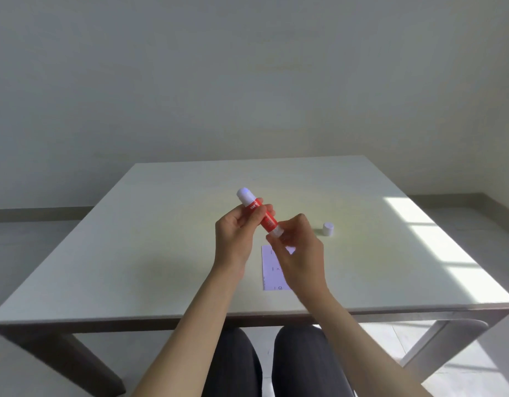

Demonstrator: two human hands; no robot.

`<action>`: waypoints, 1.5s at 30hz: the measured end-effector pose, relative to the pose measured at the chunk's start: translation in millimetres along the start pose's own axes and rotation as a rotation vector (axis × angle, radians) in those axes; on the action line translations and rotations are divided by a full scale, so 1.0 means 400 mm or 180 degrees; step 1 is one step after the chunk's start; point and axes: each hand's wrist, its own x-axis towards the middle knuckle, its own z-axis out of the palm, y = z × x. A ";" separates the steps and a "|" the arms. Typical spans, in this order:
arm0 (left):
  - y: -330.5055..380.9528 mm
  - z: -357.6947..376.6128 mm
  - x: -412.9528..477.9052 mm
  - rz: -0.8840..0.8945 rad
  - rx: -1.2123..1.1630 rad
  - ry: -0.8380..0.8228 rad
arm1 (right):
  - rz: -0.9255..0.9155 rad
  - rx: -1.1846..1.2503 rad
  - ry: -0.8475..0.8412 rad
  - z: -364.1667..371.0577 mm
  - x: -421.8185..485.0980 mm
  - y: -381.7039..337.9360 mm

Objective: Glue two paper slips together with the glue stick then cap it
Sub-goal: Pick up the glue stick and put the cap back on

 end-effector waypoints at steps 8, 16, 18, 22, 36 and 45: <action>0.001 0.000 -0.011 -0.0079 0.0055 0.0007 | 0.2261 0.1754 -0.1311 -0.044 0.040 -0.020; 0.002 0.022 -0.013 -0.0049 0.0242 0.0327 | -0.0872 -0.1319 0.0327 -0.009 -0.016 0.021; -0.003 0.024 -0.012 -0.0020 0.0329 0.0345 | -0.1034 -0.1591 0.0534 -0.004 -0.021 0.033; -0.005 0.011 -0.007 -0.0075 0.0311 0.0428 | 0.1867 0.1544 -0.0752 -0.029 0.010 -0.016; -0.015 0.032 -0.003 0.0477 0.1286 0.1037 | -0.1304 -0.1936 -0.0013 -0.007 -0.002 0.036; -0.020 -0.035 -0.004 0.1057 0.2460 0.0818 | 0.0483 -0.3575 -0.1137 -0.188 0.131 0.223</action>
